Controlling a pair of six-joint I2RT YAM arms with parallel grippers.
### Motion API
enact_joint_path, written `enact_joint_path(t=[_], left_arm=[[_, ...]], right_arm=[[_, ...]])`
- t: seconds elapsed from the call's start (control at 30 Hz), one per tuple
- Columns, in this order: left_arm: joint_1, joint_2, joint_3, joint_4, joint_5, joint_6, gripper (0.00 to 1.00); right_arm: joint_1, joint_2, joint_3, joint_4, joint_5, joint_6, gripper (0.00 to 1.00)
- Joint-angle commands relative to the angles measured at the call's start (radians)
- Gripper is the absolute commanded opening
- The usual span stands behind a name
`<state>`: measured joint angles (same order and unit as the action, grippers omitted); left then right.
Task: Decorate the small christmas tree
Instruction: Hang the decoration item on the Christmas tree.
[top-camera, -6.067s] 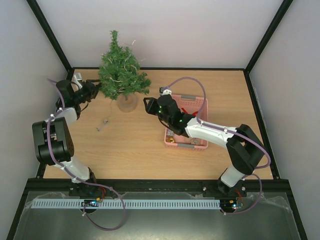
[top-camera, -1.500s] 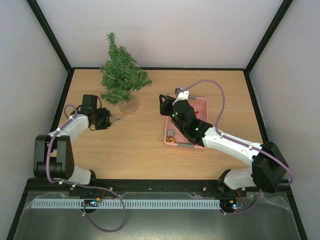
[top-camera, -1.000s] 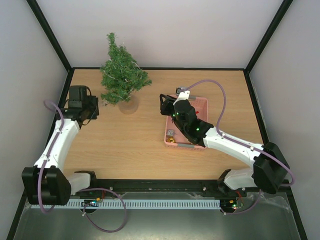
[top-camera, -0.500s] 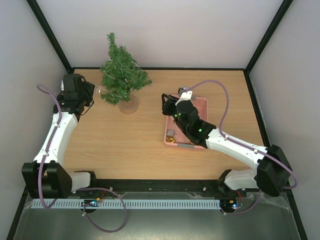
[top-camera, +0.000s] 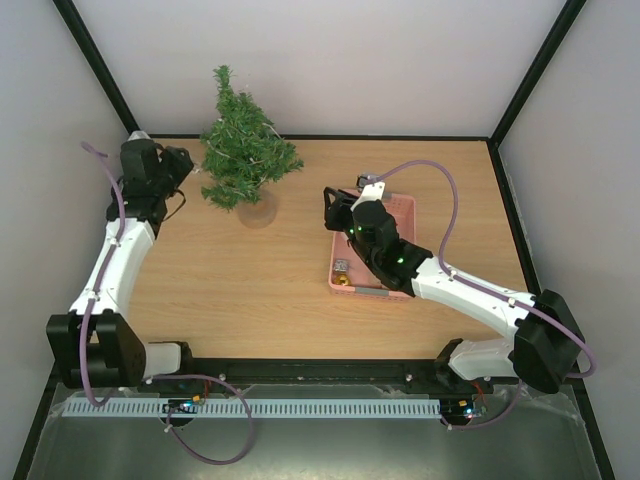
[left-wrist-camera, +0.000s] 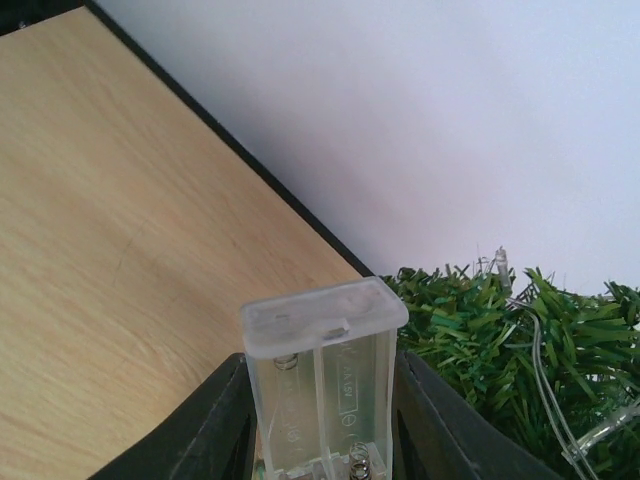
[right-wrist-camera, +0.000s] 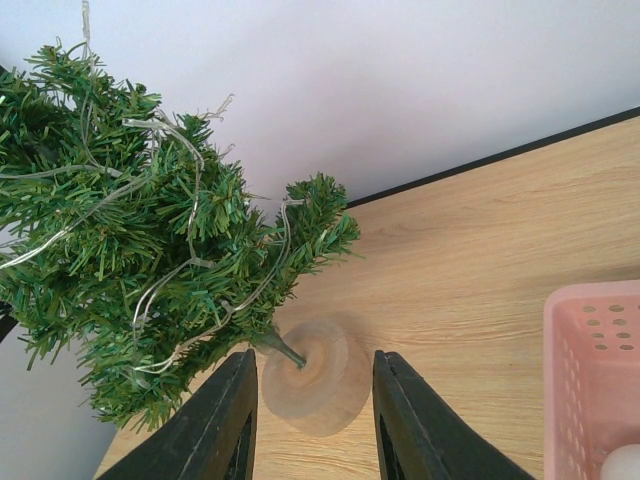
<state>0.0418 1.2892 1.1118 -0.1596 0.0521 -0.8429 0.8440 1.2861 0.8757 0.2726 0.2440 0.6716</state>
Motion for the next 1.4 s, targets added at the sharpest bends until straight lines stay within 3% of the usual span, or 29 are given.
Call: enact_joint_path(t=[0.0,0.23,0.43,0.83,1.1,1.37], left_arm=[[0.04,0.037,-0.01,0.09,0.109,0.135,0.35],[0.085,0.097,-0.006,0.133,0.291,0.197,0.35],[0.097,0.117,-0.019,0.165,0.346,0.215,0.35],[0.127,0.165,0.003,0.132,0.378,0.225,0.34],[0.127,0.176,-0.004,0.148,0.4,0.209,0.34],[0.126,0.173,-0.003,0.147,0.406,0.194,0.34]], right_arm=[[0.001,-0.003,0.002,-0.007,0.031,-0.011,0.31],[0.001,0.077,0.013,0.025,-0.072,0.122,0.31],[0.008,0.256,0.109,0.075,-0.184,0.322,0.28],[0.029,0.61,0.318,0.137,-0.173,0.622,0.26],[0.034,0.783,0.432,0.147,-0.184,0.714,0.27],[0.033,0.897,0.518,0.135,-0.192,0.705,0.27]])
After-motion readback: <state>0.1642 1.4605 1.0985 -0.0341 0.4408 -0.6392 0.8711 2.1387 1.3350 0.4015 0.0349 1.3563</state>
